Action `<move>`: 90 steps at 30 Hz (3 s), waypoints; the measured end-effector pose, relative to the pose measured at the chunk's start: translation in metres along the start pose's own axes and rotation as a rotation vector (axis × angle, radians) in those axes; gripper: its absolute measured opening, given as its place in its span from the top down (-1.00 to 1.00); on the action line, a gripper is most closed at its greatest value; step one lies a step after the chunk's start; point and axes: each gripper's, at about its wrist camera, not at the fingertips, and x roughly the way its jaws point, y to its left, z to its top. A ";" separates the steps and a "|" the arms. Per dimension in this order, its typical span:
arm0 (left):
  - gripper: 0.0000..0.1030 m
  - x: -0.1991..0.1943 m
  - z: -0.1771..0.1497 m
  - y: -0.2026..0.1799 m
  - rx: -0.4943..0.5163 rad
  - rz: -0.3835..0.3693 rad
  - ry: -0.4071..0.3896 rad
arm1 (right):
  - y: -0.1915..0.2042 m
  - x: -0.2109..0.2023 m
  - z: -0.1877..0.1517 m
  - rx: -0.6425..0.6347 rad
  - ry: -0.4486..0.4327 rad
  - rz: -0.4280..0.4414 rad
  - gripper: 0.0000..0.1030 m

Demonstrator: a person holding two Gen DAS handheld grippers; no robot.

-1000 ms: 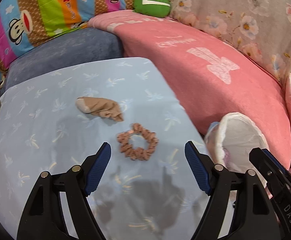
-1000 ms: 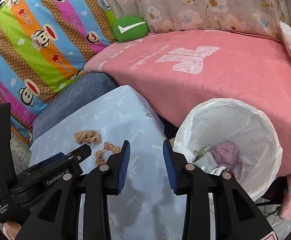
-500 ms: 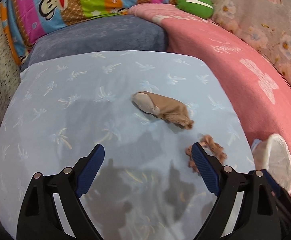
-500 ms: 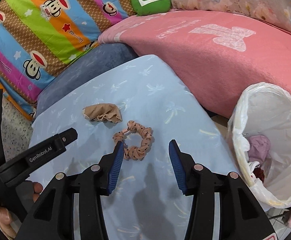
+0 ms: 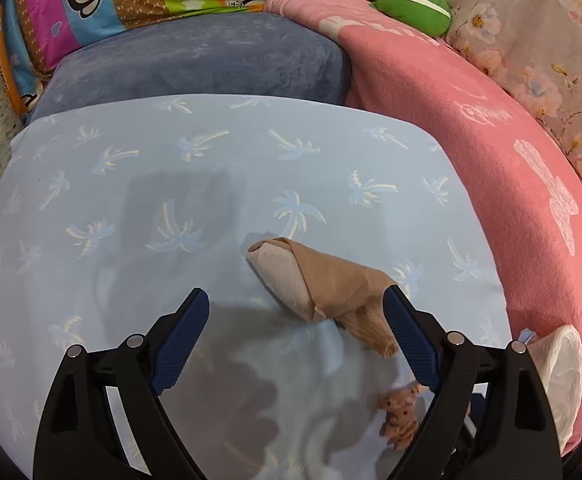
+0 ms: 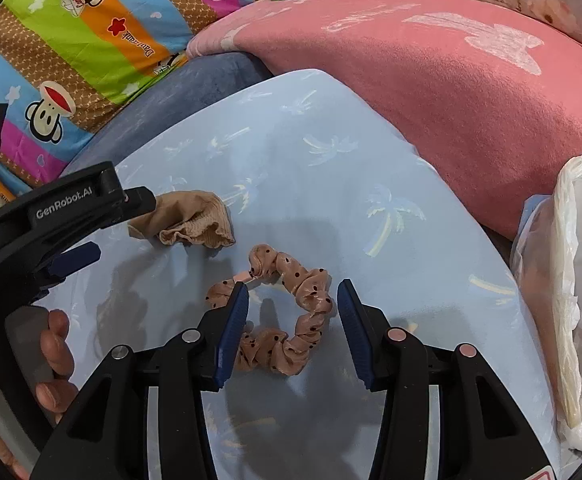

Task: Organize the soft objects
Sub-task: 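Grasp the beige sock with the left gripper while the right grasps the brown beaded scrunchie, then lift the sock and scrunchie over the wastebasket with both grippers, then open both grippers to drop the sock and scrunchie into the wastebasket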

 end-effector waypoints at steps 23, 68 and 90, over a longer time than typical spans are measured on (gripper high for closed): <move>0.80 -0.027 -0.051 -0.005 0.085 -0.107 0.063 | -0.006 -0.043 -0.031 0.016 -0.028 0.005 0.83; 0.79 -0.118 -0.131 -0.203 0.495 -0.263 -0.036 | -0.179 -0.217 -0.056 0.291 -0.316 -0.094 0.83; 0.74 -0.094 -0.157 -0.278 0.666 -0.340 0.048 | -0.246 -0.214 -0.063 0.415 -0.317 -0.163 0.83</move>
